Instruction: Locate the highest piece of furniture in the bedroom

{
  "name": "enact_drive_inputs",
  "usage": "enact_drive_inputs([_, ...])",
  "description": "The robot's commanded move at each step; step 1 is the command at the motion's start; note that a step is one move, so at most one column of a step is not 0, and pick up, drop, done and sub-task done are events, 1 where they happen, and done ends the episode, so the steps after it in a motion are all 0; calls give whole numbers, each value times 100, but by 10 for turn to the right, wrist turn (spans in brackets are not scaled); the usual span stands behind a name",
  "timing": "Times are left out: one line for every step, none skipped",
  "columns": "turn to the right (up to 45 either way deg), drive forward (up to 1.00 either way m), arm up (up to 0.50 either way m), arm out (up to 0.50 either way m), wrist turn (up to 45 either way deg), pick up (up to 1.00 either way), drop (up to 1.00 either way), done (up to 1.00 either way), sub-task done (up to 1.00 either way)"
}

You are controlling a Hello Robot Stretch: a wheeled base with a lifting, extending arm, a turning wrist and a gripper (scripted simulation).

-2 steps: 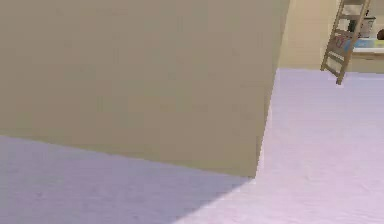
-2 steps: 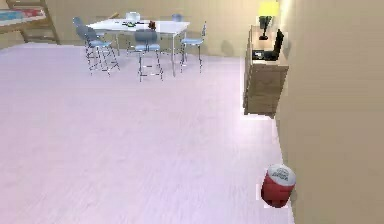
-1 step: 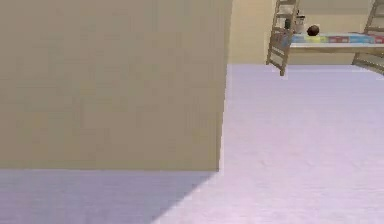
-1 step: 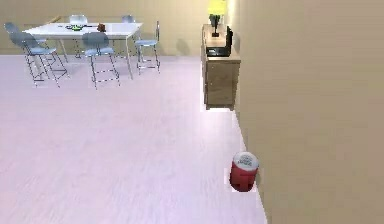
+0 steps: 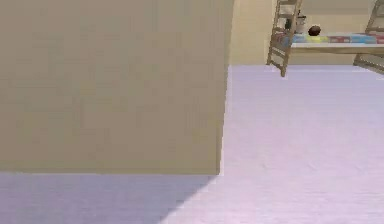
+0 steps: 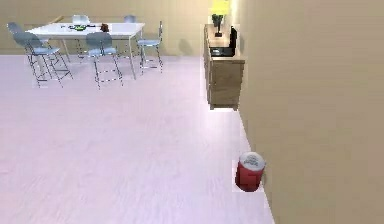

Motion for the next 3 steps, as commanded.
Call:
enact_drive_inputs([450,0,0,0,0,0,0,0,0])
enact_drive_inputs([300,0,0,0,0,0,0,0,0])
enact_drive_inputs([0,75,0,0,0,0,0,0,0])
